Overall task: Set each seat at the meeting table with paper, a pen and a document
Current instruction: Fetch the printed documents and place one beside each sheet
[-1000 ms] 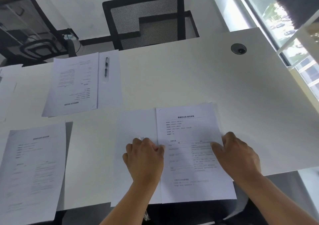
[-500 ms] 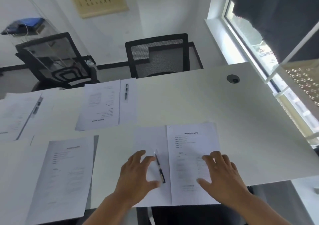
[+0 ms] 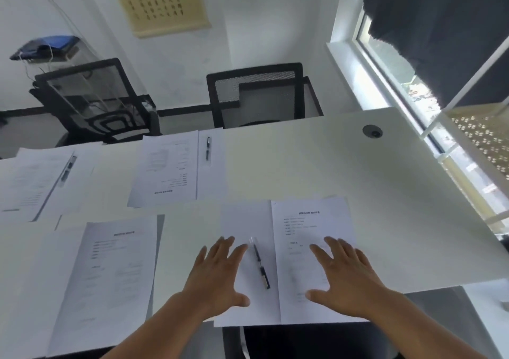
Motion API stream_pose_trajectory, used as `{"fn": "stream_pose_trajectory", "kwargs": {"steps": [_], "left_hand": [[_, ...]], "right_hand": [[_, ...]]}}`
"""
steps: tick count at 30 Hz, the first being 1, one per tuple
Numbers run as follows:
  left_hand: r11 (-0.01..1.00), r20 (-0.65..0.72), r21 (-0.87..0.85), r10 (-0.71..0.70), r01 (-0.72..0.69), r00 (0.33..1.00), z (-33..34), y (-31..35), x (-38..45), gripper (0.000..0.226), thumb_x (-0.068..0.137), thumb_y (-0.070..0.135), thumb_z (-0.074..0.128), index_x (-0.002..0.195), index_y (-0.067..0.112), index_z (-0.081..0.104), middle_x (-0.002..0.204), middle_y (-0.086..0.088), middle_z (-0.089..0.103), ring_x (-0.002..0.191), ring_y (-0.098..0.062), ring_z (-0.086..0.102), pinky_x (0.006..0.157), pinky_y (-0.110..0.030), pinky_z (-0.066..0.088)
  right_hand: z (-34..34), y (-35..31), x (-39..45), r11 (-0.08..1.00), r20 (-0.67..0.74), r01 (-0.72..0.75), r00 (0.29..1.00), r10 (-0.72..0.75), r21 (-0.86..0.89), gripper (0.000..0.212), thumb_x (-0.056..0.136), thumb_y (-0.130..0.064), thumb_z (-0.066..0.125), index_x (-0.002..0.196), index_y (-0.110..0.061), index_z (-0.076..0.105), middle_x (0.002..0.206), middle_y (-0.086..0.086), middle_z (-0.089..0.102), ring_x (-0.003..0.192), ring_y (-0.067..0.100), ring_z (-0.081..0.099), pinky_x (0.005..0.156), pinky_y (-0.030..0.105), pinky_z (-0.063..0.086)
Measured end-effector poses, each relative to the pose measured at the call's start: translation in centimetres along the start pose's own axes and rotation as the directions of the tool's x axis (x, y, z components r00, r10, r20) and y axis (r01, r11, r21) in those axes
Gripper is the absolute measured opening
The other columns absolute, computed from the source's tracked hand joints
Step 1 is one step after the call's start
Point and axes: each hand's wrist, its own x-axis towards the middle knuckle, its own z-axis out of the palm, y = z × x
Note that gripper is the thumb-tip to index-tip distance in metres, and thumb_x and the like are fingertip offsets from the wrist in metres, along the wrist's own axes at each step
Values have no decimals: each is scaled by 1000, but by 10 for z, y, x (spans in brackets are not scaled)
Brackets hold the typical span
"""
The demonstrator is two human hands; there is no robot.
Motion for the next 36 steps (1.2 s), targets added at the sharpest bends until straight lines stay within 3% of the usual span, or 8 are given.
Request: {"fn": "stream_pose_trajectory", "kwargs": {"steps": [4, 8, 19, 30, 36], "left_hand": [[995, 54, 91, 27, -32, 998, 16, 1, 19, 131, 89, 64, 78, 170, 36, -20, 178, -2, -31, 164, -25, -28, 136, -52, -8], [993, 71, 112, 31, -38, 997, 35, -5, 29, 134, 88, 64, 79, 168, 34, -25, 174, -4, -38, 162, -26, -32, 136, -51, -8], [999, 29, -30, -17, 18, 999, 55, -3, 36, 128, 88, 60, 82, 173, 34, -10, 179, -2, -27, 167, -22, -21, 136, -39, -2], [998, 13, -48, -50, 51, 999, 53, 14, 43, 127, 89, 63, 80, 173, 29, -8, 180, -6, -23, 168, -27, -17, 138, -45, 1], [995, -127, -99, -23, 10, 992, 46, 27, 52, 108, 95, 65, 71, 173, 31, 4, 183, -1, -5, 169, -22, -6, 138, -42, 4]], "right_hand": [[13, -4, 25, 996, 5, 55, 998, -55, -65, 112, 91, -83, 53, 170, -39, -14, 177, 2, -29, 163, 35, -26, 133, 62, -2], [31, -8, 45, 993, 12, 82, 997, -81, -88, 113, 91, -81, 55, 169, -40, -16, 174, 3, -36, 162, 37, -30, 131, 65, -2], [43, 6, 64, 987, 9, 121, 993, -121, -105, 114, 90, -78, 59, 169, -40, -14, 175, 1, -34, 162, 33, -30, 132, 62, 1], [30, 29, 77, 977, 24, 159, 987, -157, -145, 113, 90, -79, 58, 168, -43, -16, 174, -2, -36, 162, 31, -31, 133, 59, -3], [32, 31, 77, 977, 18, 165, 986, -165, -132, 113, 91, -79, 57, 168, -43, -17, 173, -2, -37, 161, 31, -33, 133, 60, -4]]}}
